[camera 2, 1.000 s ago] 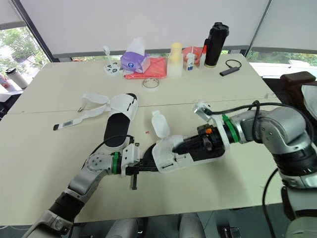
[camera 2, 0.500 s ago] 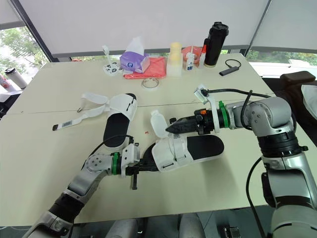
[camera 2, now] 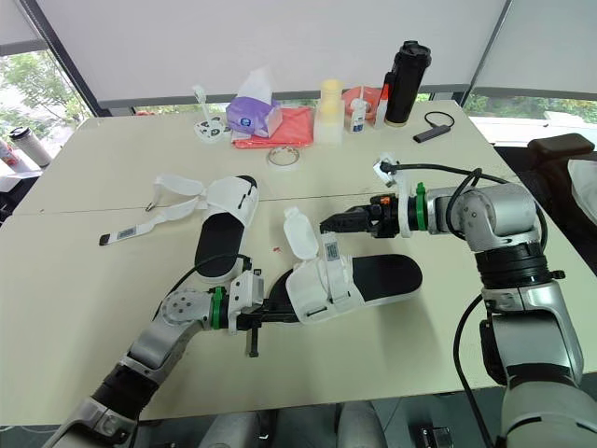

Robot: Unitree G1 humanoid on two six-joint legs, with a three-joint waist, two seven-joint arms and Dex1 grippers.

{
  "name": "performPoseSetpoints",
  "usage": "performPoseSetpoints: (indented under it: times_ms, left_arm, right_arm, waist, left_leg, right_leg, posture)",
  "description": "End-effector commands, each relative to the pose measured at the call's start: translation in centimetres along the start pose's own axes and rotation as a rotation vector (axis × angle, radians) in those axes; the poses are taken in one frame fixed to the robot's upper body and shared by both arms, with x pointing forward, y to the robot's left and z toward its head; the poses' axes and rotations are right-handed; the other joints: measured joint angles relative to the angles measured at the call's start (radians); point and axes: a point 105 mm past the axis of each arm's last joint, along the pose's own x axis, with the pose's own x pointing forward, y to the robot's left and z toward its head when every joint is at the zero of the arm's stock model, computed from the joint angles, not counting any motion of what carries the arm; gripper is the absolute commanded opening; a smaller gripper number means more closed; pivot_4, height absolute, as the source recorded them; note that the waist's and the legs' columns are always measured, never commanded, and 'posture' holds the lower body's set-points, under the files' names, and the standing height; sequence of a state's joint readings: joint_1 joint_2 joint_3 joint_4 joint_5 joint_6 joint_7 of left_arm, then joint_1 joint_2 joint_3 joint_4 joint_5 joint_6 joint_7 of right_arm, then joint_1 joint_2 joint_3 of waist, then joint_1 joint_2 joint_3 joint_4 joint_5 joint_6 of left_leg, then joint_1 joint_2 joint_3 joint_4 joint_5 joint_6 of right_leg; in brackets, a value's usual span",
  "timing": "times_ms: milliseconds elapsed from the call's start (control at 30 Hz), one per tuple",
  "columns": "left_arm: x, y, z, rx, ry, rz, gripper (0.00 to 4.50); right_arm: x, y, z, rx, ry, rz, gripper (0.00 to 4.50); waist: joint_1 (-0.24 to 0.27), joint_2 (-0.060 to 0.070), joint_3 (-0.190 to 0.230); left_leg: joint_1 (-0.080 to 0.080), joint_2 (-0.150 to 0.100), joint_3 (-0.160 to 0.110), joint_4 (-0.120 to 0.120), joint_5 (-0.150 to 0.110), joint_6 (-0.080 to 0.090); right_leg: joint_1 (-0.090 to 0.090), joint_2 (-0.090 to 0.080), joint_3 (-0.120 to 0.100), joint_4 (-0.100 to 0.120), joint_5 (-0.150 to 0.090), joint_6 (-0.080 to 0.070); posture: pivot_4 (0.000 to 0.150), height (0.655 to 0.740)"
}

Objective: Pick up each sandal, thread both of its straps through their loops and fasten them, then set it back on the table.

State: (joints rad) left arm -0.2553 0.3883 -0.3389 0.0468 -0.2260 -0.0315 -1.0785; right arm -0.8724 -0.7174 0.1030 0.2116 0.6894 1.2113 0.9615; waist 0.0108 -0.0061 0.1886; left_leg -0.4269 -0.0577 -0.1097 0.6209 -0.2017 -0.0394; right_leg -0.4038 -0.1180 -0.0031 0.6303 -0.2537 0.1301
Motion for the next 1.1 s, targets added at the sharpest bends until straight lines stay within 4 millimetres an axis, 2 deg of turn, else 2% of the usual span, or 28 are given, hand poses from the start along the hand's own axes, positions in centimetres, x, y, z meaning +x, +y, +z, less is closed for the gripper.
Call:
performPoseSetpoints:
  times_ms: [33,367,667,1100]
  left_arm:
    - [0.0,-0.3,-1.0,-0.017,0.04,-0.004,0.0]
    - [-0.1,-0.3,-1.0,-0.017,0.042,0.002,0.0]
    - [-0.1,-0.4,-1.1,-0.017,0.041,0.008,0.0]
    - [-0.1,-0.5,-1.1,-0.019,0.04,0.008,0.0]
  right_arm:
    - [0.2,-0.1,0.3,-0.013,-0.004,0.01,4.39]
    - [1.7,-0.6,-1.1,0.021,0.064,0.032,4.39]
    - [2.4,-0.1,-0.7,-0.006,0.068,0.067,0.02]
    - [1.7,0.3,1.1,-0.025,0.015,0.077,0.02]
  waist:
    - [0.0,0.0,0.0]
    - [-0.001,0.0,0.0]
    - [-0.002,0.0,0.0]
    - [-0.002,0.0,0.0]
  left_leg:
    - [0.0,0.0,0.0,0.0,0.0,0.0]
    - [0.0,0.0,0.0,0.0,0.0,0.0]
    - [0.0,0.0,0.0,0.0,0.0,0.0]
    - [0.0,0.0,0.0,0.0,0.0,0.0]
  right_leg:
    - [0.0,0.0,0.0,0.0,0.0,0.0]
    - [0.0,0.0,0.0,0.0,0.0,0.0]
    - [0.0,0.0,0.0,0.0,0.001,0.001]
    - [0.0,0.0,0.0,0.0,0.001,0.001]
  posture:
    - [0.15,0.74]
    - [0.15,0.74]
    - [0.15,0.74]
    - [0.15,0.74]
